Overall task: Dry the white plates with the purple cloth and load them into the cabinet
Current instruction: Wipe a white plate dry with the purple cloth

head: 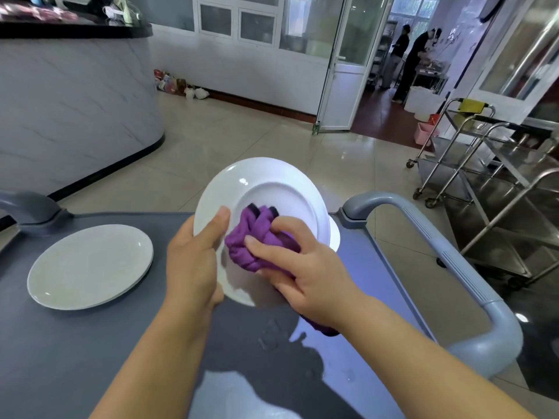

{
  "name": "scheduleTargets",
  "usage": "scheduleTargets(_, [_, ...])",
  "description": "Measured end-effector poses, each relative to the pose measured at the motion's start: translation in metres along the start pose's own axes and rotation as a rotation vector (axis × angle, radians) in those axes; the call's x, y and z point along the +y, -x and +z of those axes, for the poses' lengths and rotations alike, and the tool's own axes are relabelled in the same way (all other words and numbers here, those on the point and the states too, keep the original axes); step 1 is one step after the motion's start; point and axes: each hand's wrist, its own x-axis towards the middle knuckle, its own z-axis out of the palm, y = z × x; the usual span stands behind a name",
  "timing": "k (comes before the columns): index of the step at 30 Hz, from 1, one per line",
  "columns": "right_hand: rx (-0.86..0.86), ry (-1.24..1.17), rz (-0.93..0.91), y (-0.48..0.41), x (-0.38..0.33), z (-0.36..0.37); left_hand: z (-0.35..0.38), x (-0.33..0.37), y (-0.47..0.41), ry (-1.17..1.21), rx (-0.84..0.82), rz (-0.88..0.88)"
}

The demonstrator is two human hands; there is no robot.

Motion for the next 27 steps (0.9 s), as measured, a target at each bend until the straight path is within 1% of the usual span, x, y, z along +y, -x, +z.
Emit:
scheduleTargets(3, [-0.026, 0.008, -0.023, 0.01, 0.004, -0.002, -0.005, -0.002, 0.0, -0.006, -0.007, -0.011])
scheduleTargets(6, [-0.04, 0.075, -0.028, 0.022, 0.015, -0.007, -0.008, 0.0, -0.002, -0.037, -0.004, 0.041])
scheduleTargets(8, [-0.074, 0.133, 0.026, 0.029, 0.025, -0.01, -0.011, 0.002, -0.003, -0.078, -0.004, 0.106])
scheduleTargets(10, [-0.107, 0.208, 0.118, 0.034, 0.034, -0.014, -0.012, 0.001, -0.003, -0.141, 0.001, 0.168])
scheduleTargets(12, [-0.103, 0.227, 0.24, 0.037, 0.039, -0.017, -0.012, 0.001, -0.002, -0.269, 0.006, 0.238])
scheduleTargets(14, [-0.047, 0.096, 0.43, 0.034, 0.037, -0.021, -0.01, -0.001, 0.0, -0.405, -0.003, 0.311])
scheduleTargets(17, [0.099, -0.243, 0.699, 0.022, 0.036, -0.032, -0.003, -0.003, 0.007, -0.565, -0.074, 0.438])
scheduleTargets(20, [0.153, -0.52, 0.891, 0.009, 0.038, -0.045, 0.002, -0.004, 0.008, -0.759, -0.187, 0.578])
scheduleTargets(22, [0.176, -0.668, 0.99, 0.005, 0.038, -0.053, 0.003, -0.004, 0.005, -0.898, -0.292, 0.67])
scheduleTargets(24, [0.14, -0.768, 1.04, 0.004, 0.038, -0.061, 0.005, -0.006, 0.002, -1.043, -0.403, 0.835])
scheduleTargets(25, [0.119, -0.837, 1.063, 0.002, 0.038, -0.065, 0.007, -0.009, 0.0, -1.117, -0.437, 0.948])
scheduleTargets(27, [0.1, -1.062, 1.11, 0.002, 0.04, -0.071, 0.014, -0.019, -0.001, -1.258, -0.47, 1.178])
